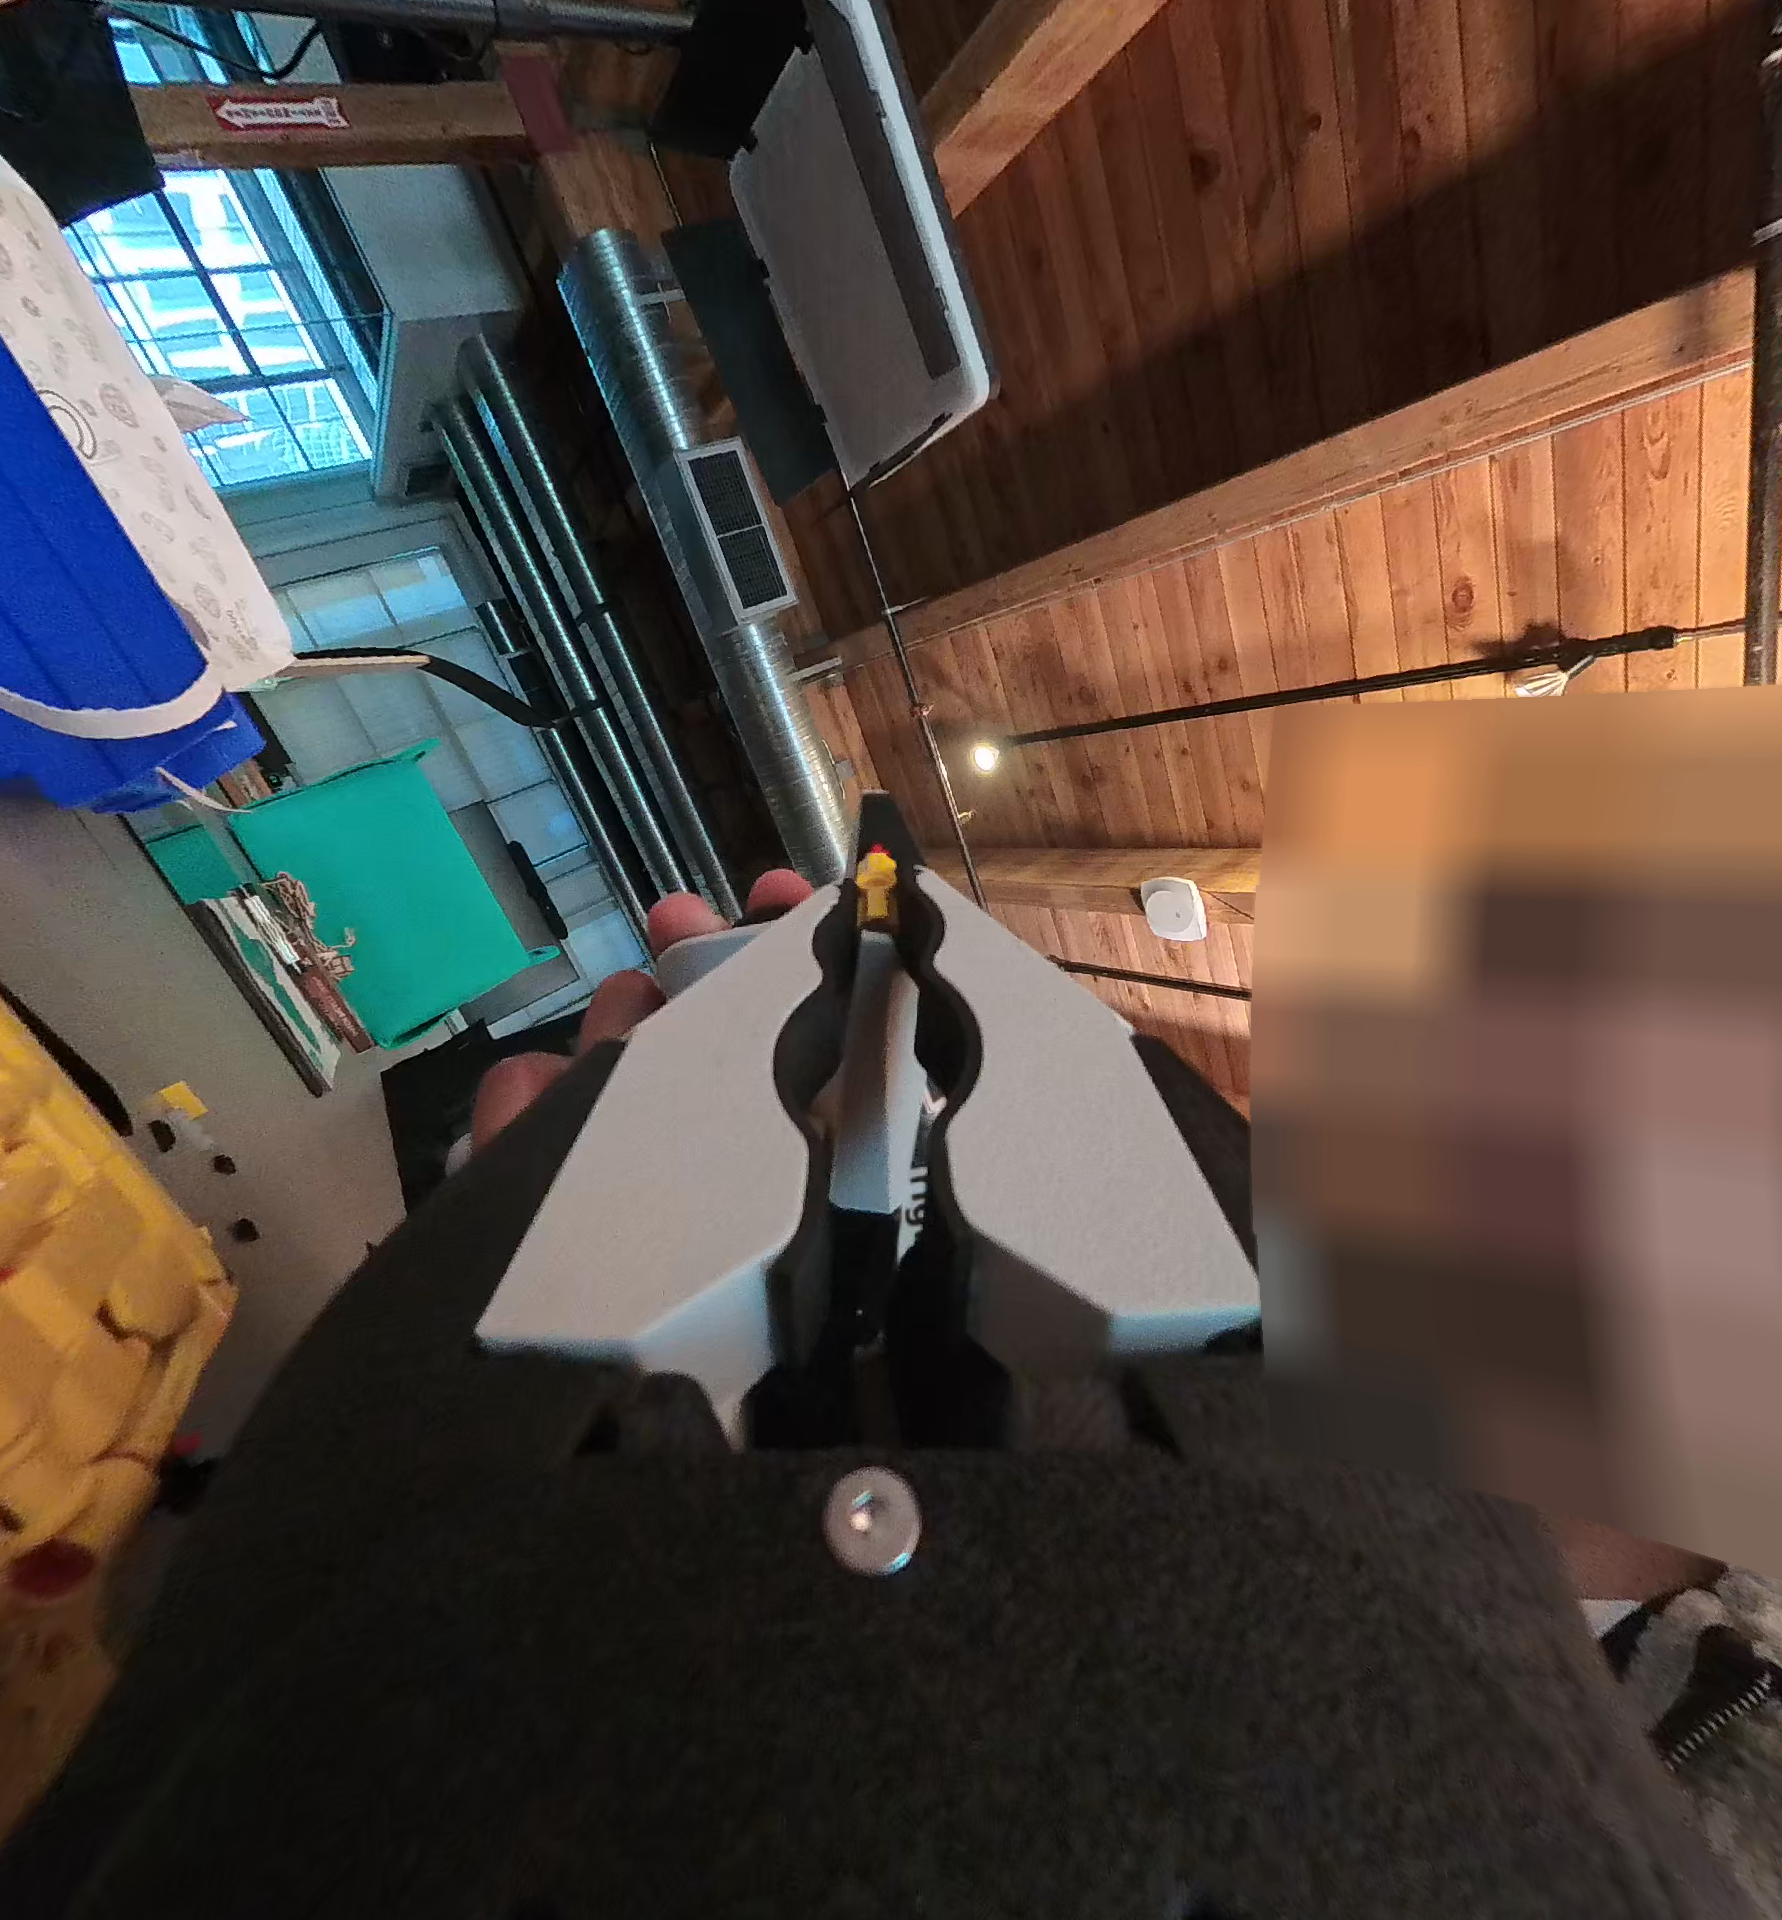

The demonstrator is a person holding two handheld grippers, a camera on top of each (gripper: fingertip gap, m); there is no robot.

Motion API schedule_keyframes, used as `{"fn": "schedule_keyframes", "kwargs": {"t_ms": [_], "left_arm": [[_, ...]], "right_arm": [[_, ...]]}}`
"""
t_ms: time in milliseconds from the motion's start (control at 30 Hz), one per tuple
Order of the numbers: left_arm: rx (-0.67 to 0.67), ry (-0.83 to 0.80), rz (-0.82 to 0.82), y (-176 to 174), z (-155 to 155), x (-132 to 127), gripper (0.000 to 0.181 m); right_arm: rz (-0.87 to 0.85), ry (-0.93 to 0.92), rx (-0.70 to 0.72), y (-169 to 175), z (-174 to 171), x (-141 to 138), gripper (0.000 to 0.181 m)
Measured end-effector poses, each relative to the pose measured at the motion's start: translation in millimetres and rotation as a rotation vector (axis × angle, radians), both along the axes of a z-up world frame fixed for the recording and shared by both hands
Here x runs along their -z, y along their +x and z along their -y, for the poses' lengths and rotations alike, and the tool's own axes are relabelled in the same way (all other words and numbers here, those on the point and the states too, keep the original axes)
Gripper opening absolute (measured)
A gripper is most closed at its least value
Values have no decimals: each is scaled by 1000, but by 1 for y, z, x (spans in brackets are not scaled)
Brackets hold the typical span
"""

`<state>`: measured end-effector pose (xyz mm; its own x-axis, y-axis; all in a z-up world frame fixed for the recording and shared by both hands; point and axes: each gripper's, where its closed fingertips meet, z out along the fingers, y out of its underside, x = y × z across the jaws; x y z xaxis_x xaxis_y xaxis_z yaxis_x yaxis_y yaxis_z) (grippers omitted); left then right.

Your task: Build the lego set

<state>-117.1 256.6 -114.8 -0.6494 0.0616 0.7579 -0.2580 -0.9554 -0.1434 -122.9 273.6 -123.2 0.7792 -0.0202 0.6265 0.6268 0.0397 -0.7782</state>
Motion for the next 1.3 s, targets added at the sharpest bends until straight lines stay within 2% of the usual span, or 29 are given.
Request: {"fn": "schedule_keyframes", "kwargs": {"t_ms": [33, 167, 267, 333, 400, 433, 500, 567, 700, 733, 1167, 1300], "left_arm": [[-2, 2, -5, 0, 0, 1, 7], [-8, 41, -22, 1, 1, 1, 7], [-31, 164, -68, 2, -2, 6, 6], [-3, 282, -82, 0, 1, 8, 6], [83, 400, -79, -7, 13, 10, 6], [142, 419, -56, -14, 19, 8, 6], [240, 447, -56, -21, 32, 9, 6], [302, 462, -58, -24, 42, 13, 7], [366, 387, -96, -20, 47, 21, 7], [378, 381, -102, -20, 49, 23, 7], [405, 388, -103, -23, 52, 22, 7], [361, 407, -123, -20, 43, 24, 8]], "right_arm": [[-9, -9, -3, 1, 0, 1, 31], [-59, -8, -1, 1, 0, 1, 31], [-157, -43, -71, 0, -2, 6, 32], [-302, -85, -203, -2, 5, 6, 34], [-442, -178, -403, -11, 20, 8, 39], [-477, -238, -489, -14, 28, 13, 41], [-445, -240, -558, -14, 39, 13, 39], [-379, -173, -580, -14, 48, 5, 26], [-313, -221, -595, -22, 51, 15, 18], [-307, -214, -598, -24, 52, 14, 12], [-303, -238, -623, -24, 54, 20, 7], [-320, -246, -614, -18, 53, 20, 6]]}}
